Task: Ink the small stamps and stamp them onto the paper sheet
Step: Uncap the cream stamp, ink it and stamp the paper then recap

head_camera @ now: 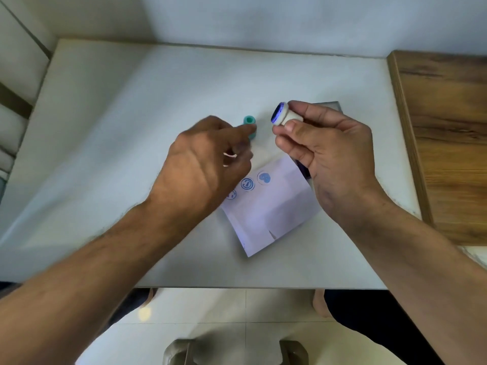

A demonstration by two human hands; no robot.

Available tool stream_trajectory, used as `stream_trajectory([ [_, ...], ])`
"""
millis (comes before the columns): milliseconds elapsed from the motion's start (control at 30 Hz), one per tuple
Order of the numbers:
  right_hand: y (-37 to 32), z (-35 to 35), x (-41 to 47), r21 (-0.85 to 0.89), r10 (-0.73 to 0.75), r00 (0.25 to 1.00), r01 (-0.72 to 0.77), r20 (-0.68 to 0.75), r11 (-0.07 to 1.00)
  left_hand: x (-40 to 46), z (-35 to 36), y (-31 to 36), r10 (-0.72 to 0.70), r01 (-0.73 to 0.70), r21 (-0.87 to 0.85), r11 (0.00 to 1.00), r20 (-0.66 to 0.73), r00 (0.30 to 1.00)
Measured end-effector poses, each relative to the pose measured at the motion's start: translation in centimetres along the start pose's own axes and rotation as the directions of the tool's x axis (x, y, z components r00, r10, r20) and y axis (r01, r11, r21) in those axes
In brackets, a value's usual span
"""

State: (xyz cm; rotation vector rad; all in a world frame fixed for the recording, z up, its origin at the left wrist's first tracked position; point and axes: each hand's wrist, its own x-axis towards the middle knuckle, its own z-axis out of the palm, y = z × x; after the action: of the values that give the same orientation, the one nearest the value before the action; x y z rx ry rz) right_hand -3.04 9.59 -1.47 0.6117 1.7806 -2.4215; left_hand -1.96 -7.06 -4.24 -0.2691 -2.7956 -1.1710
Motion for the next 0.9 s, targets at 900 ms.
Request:
stream_trajectory([
  [900, 1.1, 0.1, -0.4, -0.274, -0.162, 0.967, 0.213, 0.195, 0.938, 1.1, -1.1, 1.6, -0.385, 0.460, -0.824, 0.332, 0.326, 0.863],
])
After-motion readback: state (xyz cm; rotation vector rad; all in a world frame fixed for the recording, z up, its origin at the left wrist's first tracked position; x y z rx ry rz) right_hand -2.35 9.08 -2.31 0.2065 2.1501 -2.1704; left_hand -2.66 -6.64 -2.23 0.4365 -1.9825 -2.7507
